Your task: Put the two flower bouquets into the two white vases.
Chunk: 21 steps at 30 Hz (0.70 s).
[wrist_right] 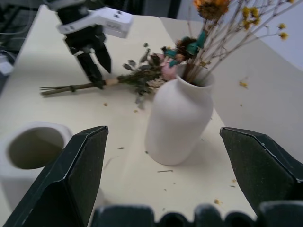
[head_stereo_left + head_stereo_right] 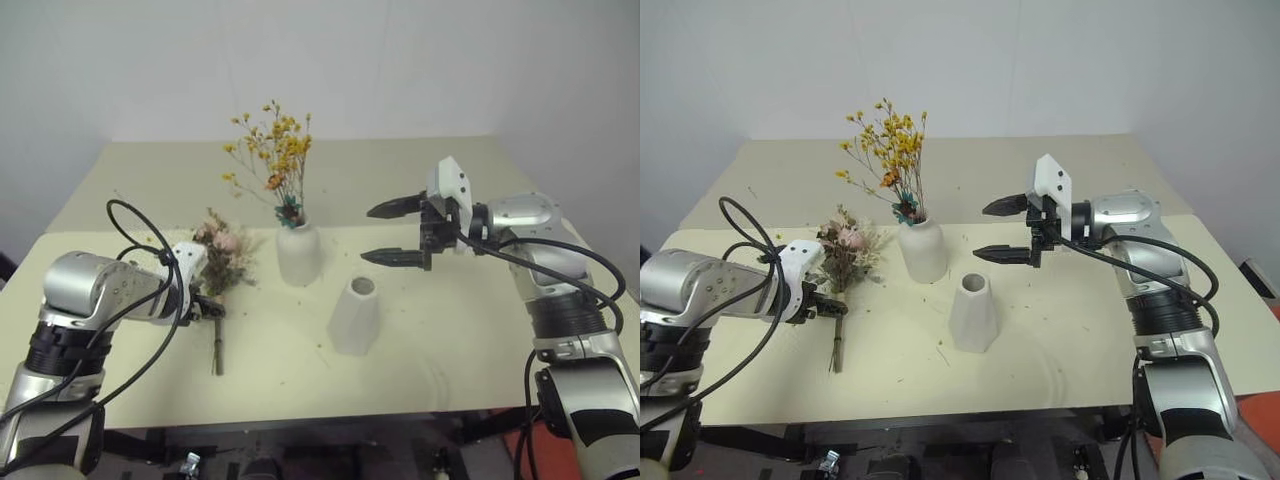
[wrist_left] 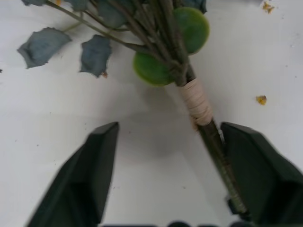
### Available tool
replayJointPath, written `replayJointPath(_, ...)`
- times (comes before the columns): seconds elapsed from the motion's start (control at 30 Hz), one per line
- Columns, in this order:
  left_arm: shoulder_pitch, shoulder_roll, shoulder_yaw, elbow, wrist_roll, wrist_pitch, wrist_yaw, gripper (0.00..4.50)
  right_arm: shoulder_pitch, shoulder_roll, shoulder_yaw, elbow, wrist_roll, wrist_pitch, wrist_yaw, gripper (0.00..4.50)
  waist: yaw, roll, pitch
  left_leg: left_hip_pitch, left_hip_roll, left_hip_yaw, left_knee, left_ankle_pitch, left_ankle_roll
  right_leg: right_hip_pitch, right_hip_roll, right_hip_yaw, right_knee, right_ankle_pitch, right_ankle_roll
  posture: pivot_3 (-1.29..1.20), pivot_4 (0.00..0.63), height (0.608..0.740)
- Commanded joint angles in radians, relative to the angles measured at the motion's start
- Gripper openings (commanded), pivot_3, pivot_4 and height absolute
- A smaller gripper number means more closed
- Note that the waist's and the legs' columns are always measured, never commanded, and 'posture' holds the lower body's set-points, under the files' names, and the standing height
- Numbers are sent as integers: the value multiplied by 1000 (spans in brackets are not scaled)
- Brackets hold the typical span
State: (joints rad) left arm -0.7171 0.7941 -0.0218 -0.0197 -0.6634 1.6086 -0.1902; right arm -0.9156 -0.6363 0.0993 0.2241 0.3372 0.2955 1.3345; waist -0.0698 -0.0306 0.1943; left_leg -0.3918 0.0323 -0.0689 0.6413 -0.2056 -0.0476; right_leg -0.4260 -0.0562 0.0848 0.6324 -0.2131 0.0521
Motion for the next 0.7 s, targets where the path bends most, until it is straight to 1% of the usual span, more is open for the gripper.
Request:
replayJointPath(0.03,-26,-9,-1,28,60,-16,-9,2318,6,-39,-46,-46,47,3,54,4500,0,0,0,0,0,0,0,0,0,0,0,0,0,0,0,0,150,740)
replayJointPath(0.17,-36,-16,12,46,104,-24,-22,1034,16,-67,-53,-54,75,3,96,4500,0,0,0,1,0,0,0,0,0,1,0,0,0,0,0,0,150,740)
replayJointPath(0.27,-37,6,34,60,140,-34,-34,123,21,-75,-57,-53,84,1,110,4500,-2,0,0,1,0,0,0,0,0,0,0,0,0,0,0,0,150,740)
replayJointPath(0.37,-32,44,69,61,173,-43,-40,104,29,-79,-56,-54,88,-1,116,4500,-2,0,0,1,0,0,0,0,0,0,0,0,0,0,0,0,150,740)
replayJointPath(0.47,-11,88,134,19,205,-73,-35,104,37,-80,-56,-54,90,-2,120,4500,-1,0,0,0,0,0,0,0,0,0,0,0,0,0,0,0,150,740)
replayJointPath(0.6,45,102,297,-115,197,-186,-67,104,43,-83,-60,-35,86,-6,118,4500,1,0,0,0,0,0,0,0,0,0,-1,0,-1,0,0,0,150,740)
replayJointPath(0.7,129,72,467,-275,122,-328,-169,104,46,-87,-65,-14,83,-9,116,4500,2,0,0,-1,0,0,0,0,0,0,-1,0,-1,0,0,0,150,740)
